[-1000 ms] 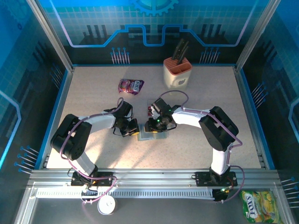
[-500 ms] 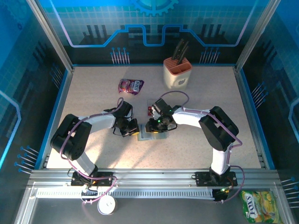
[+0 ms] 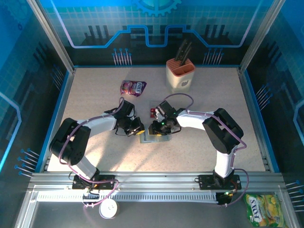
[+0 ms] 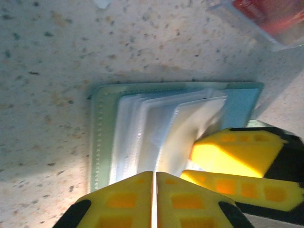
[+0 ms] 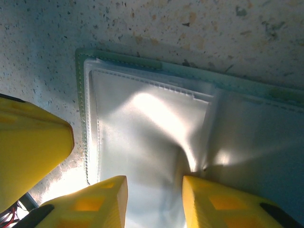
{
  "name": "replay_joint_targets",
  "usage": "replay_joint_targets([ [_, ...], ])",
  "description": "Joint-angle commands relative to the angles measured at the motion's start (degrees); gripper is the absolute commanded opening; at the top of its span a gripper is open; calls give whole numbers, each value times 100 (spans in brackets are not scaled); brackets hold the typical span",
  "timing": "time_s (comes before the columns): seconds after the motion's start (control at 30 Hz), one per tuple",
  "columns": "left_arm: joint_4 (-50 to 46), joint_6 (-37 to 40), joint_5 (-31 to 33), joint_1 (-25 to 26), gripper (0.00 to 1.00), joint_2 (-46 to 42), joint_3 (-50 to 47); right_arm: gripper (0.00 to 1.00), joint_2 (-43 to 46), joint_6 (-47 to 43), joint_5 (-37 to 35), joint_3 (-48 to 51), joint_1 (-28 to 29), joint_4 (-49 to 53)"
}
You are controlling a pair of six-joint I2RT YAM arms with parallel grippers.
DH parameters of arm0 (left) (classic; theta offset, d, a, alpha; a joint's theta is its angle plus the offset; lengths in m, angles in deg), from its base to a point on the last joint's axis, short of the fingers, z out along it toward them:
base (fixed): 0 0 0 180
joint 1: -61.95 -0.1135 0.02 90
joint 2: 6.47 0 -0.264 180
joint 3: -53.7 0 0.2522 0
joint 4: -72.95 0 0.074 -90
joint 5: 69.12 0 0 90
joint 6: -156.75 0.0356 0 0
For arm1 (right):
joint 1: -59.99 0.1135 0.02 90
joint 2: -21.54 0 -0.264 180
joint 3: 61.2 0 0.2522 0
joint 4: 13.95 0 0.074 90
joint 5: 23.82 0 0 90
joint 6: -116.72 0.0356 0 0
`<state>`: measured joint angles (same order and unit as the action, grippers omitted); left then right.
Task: Take the credit cards out of the card holder
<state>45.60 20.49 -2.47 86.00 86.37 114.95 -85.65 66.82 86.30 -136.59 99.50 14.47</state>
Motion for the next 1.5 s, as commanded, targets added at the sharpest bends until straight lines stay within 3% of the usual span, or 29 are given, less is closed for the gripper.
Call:
replay_joint_targets([
  [0.0,285,-206,-309,-15,12,-28,-76,37,92,14,-56,175,-100,85],
  [0.47,391,-234,-288,-6,19,179,-221,37,120,45,25,294,-145,-42],
  [1.47,813,-480,-675,-6,13,368,-203,37,135,67,75,311,-163,-77],
])
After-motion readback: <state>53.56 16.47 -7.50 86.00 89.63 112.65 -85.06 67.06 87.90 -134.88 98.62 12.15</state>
